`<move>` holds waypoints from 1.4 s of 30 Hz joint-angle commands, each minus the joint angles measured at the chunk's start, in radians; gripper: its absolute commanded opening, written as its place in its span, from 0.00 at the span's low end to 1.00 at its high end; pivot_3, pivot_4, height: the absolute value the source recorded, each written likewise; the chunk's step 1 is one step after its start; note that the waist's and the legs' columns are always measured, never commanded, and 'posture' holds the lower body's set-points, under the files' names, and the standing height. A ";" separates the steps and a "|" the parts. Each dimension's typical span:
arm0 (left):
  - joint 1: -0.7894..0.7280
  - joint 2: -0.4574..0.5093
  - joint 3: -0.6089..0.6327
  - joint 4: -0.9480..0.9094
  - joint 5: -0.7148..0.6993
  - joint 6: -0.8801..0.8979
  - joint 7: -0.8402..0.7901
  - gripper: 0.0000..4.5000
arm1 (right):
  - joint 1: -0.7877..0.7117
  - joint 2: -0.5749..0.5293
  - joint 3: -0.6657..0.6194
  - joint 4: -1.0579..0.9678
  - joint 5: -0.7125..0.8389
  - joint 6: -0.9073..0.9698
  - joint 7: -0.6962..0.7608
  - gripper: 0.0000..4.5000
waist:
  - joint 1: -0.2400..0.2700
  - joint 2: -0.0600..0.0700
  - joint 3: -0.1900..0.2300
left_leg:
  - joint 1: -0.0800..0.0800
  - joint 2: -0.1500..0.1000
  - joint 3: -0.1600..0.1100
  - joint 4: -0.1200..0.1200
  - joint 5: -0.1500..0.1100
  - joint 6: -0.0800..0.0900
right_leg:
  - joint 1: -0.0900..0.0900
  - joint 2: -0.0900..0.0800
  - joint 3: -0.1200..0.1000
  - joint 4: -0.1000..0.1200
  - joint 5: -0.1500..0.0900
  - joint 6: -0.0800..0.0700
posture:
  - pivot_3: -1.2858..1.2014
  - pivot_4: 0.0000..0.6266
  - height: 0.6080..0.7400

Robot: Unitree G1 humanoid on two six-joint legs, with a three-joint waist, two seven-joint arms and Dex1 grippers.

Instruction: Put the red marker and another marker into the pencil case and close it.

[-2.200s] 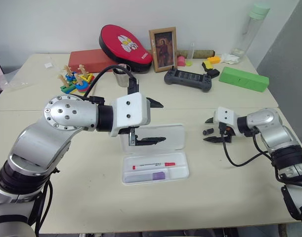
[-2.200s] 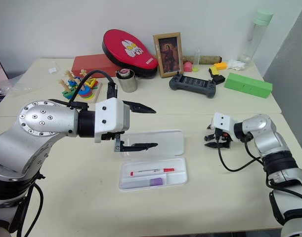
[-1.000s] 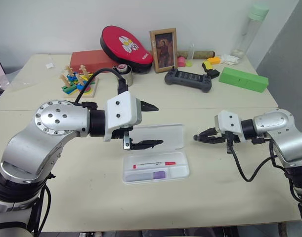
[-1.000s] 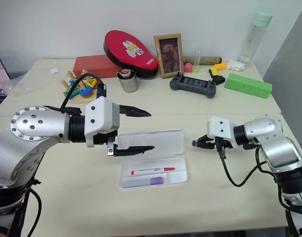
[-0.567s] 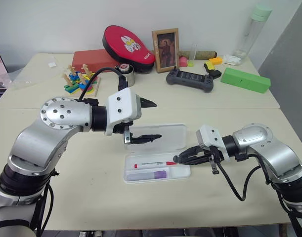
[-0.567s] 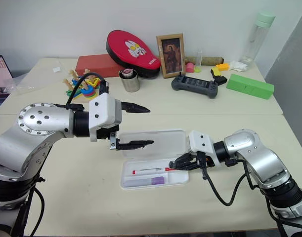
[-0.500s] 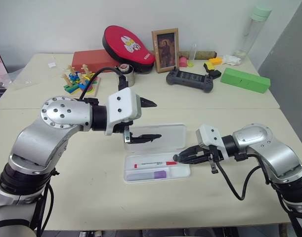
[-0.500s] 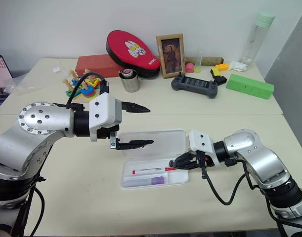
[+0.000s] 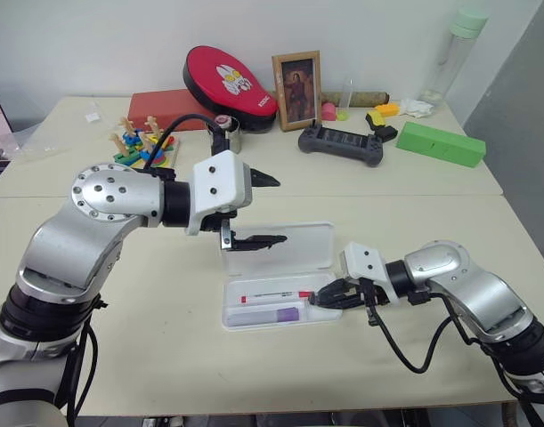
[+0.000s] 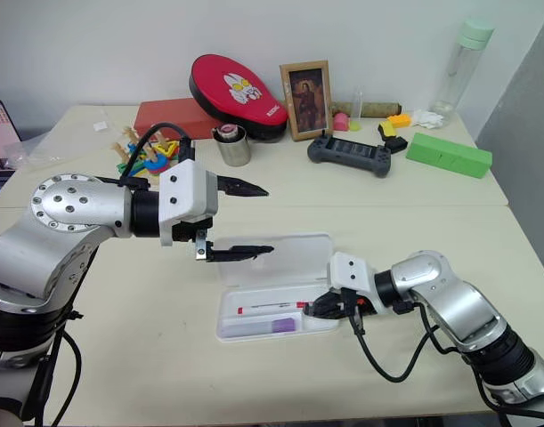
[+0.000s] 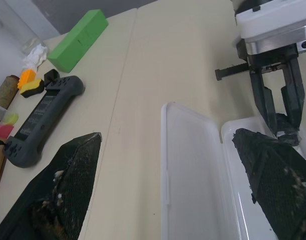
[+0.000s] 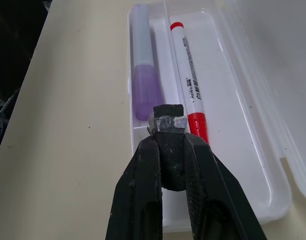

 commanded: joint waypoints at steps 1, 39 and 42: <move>-0.030 0.003 0.013 -0.011 0.012 -0.014 -0.003 1.00 | 0.009 -0.014 0.015 0.018 -0.038 -0.065 0.004 0.06 | 0.000 0.000 0.000 | 0.000 0.000 0.000 0.000 0.000 0.000 | 0.000 0.000 0.000 0.000 0.000 0.000 | 0.52 0.24 1.00; 0.052 -0.032 0.142 0.192 0.032 -0.005 0.126 1.00 | -0.225 -0.045 -0.252 0.027 0.168 0.088 -0.039 0.68 | -0.002 0.000 0.000 | -0.001 0.000 0.000 -0.001 0.000 0.000 | -0.002 0.000 0.000 0.001 0.000 0.000 | 0.52 0.24 1.00; 0.068 -0.030 0.145 0.221 0.043 -0.023 0.135 1.00 | -0.251 -0.043 -0.260 0.042 0.176 0.082 -0.038 0.52 | -0.003 0.000 0.000 | -0.001 0.000 0.000 -0.001 0.000 0.000 | -0.002 0.000 0.000 0.001 0.000 0.000 | 0.52 0.24 1.00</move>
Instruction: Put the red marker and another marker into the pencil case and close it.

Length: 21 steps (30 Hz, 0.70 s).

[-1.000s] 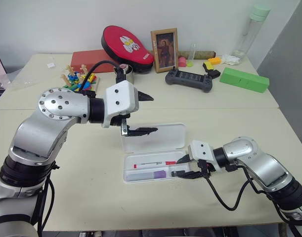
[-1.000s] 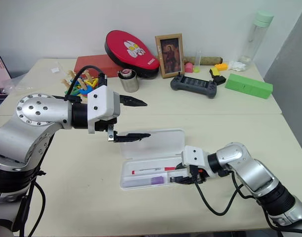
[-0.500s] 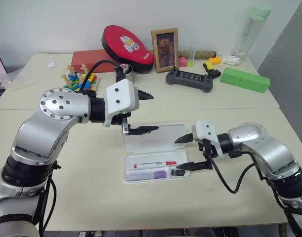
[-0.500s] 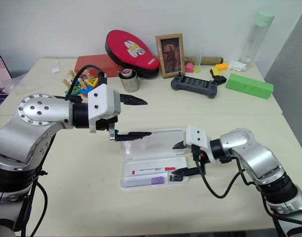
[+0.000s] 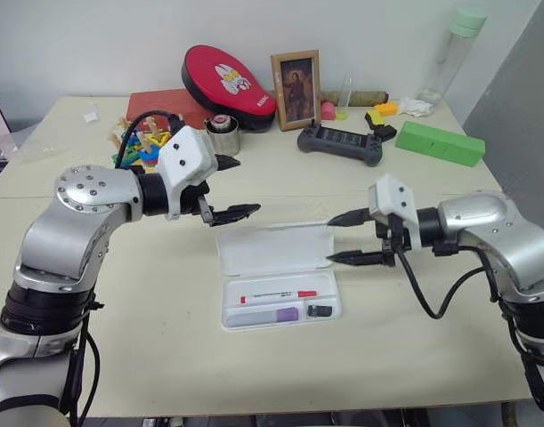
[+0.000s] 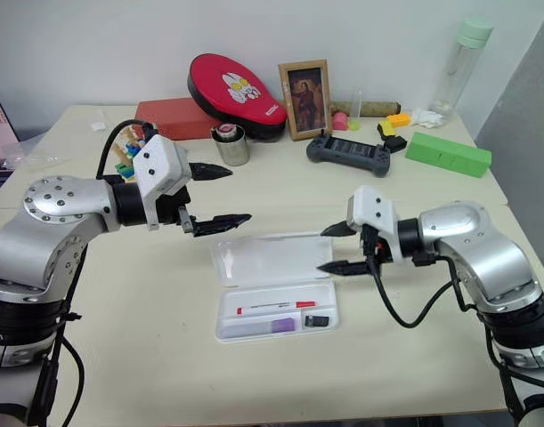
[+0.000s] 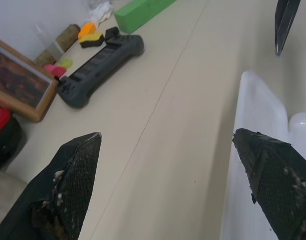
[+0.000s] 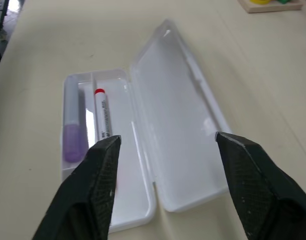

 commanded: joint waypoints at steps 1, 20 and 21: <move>0.009 0.002 0.045 0.024 0.018 -0.035 0.016 1.00 | -0.044 -0.003 -0.043 0.010 0.015 -0.019 -0.003 0.47 | 0.000 0.000 0.000 | 0.000 0.000 0.000 0.000 0.000 0.000 | 0.000 0.000 0.000 0.000 0.000 0.000 | 0.52 0.24 1.00; 0.011 0.037 0.061 0.135 0.053 -0.101 -0.023 1.00 | -0.059 -0.001 -0.017 0.066 -0.032 -0.069 -0.029 0.01 | -0.001 0.000 0.000 | -0.001 0.000 0.000 -0.001 0.000 0.000 | -0.001 0.000 0.000 0.000 0.000 0.000 | 0.52 0.24 1.00; 0.012 0.038 0.062 0.139 0.054 -0.097 -0.022 1.00 | -0.058 -0.001 -0.016 0.066 -0.035 -0.068 -0.032 0.01 | -0.001 0.000 0.000 | -0.001 0.000 0.000 -0.001 0.000 0.000 | -0.001 0.000 0.000 0.000 0.000 0.000 | 0.52 0.24 1.00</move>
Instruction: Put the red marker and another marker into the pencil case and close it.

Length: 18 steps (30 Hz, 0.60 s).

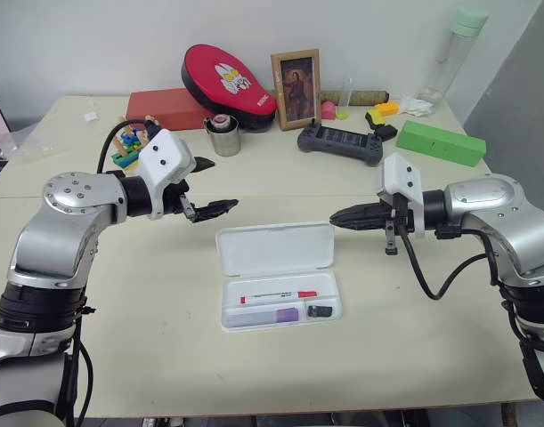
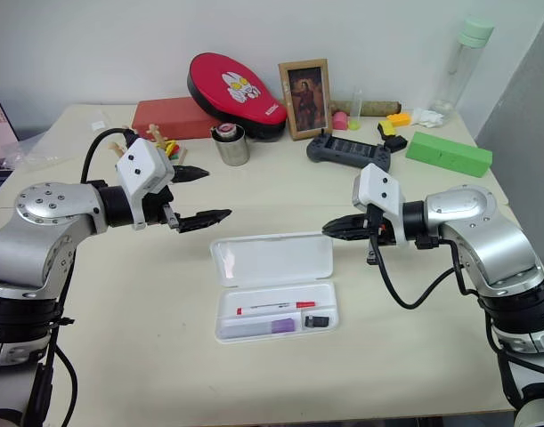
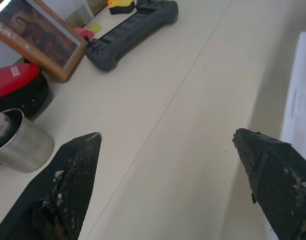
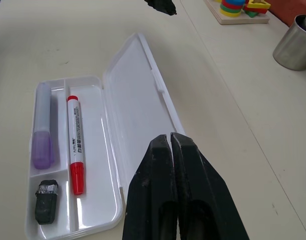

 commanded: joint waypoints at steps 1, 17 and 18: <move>-0.010 0.019 0.035 0.009 0.006 -0.013 -0.007 1.00 | -0.013 -0.004 -0.016 -0.007 -0.016 -0.018 -0.015 0.01 | 0.000 0.000 0.000 | 0.000 0.000 0.000 0.000 0.000 0.000 | 0.000 0.000 0.000 0.000 0.000 0.000 | 0.52 0.24 1.00; -0.028 -0.007 0.009 0.072 0.032 -0.056 -0.025 0.35 | -0.007 -0.010 -0.023 -0.020 -0.015 -0.008 -0.014 0.00 | 0.000 0.000 0.000 | 0.000 0.000 0.000 0.000 0.000 0.000 | 0.000 0.000 0.000 0.000 0.000 0.000 | 0.52 0.24 1.00; -0.028 -0.010 0.006 0.078 0.035 -0.060 -0.026 0.30 | -0.007 -0.014 -0.024 -0.022 -0.013 -0.008 -0.011 0.00 | -0.001 0.000 0.000 | 0.000 0.000 0.000 0.000 0.000 0.000 | 0.000 0.000 0.000 0.000 0.000 0.000 | 0.52 0.24 1.00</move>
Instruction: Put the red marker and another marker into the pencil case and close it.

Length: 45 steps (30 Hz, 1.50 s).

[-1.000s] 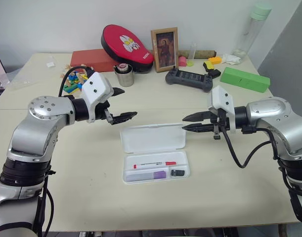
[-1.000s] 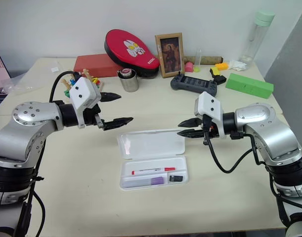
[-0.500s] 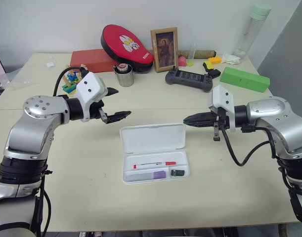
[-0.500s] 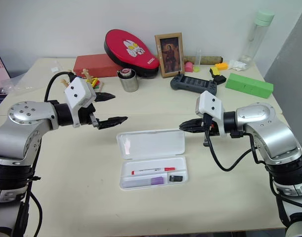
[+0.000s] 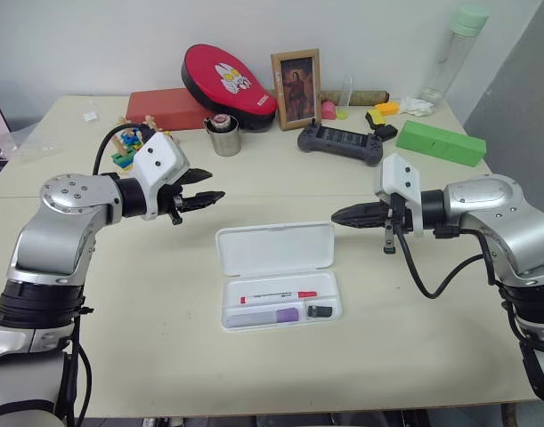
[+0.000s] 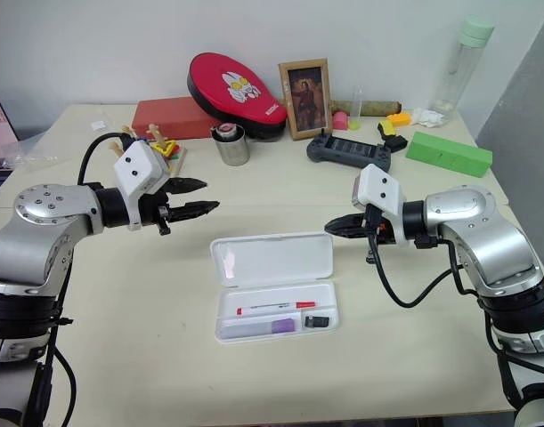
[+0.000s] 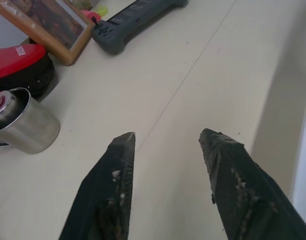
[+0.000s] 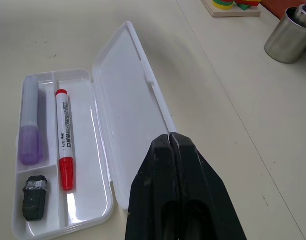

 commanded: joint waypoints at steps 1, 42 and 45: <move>-0.025 -0.009 0.004 0.015 0.009 -0.034 -0.017 0.28 | -0.008 -0.017 -0.032 -0.032 0.010 -0.004 0.003 0.00 | 0.000 0.000 0.000 | 0.000 0.000 0.000 0.000 0.000 0.000 | 0.000 0.000 0.000 0.000 0.000 0.000 | 0.52 0.24 1.00; -0.200 -0.073 -0.230 0.229 0.071 -0.072 -0.505 0.01 | 0.084 -0.223 -0.081 0.005 -0.048 -0.116 0.094 0.00 | -0.002 0.000 0.000 | 0.000 0.000 0.001 0.000 0.000 0.000 | 0.000 0.000 0.000 0.000 0.000 0.000 | 0.52 0.24 1.00; -0.191 -0.076 -0.219 0.181 0.050 -0.039 -0.510 0.01 | 0.089 -0.226 -0.085 -0.003 -0.043 -0.110 0.092 0.00 | -0.002 0.000 0.000 | 0.000 0.000 0.001 0.000 0.000 0.000 | 0.000 0.000 0.000 0.000 0.000 0.000 | 0.52 0.24 1.00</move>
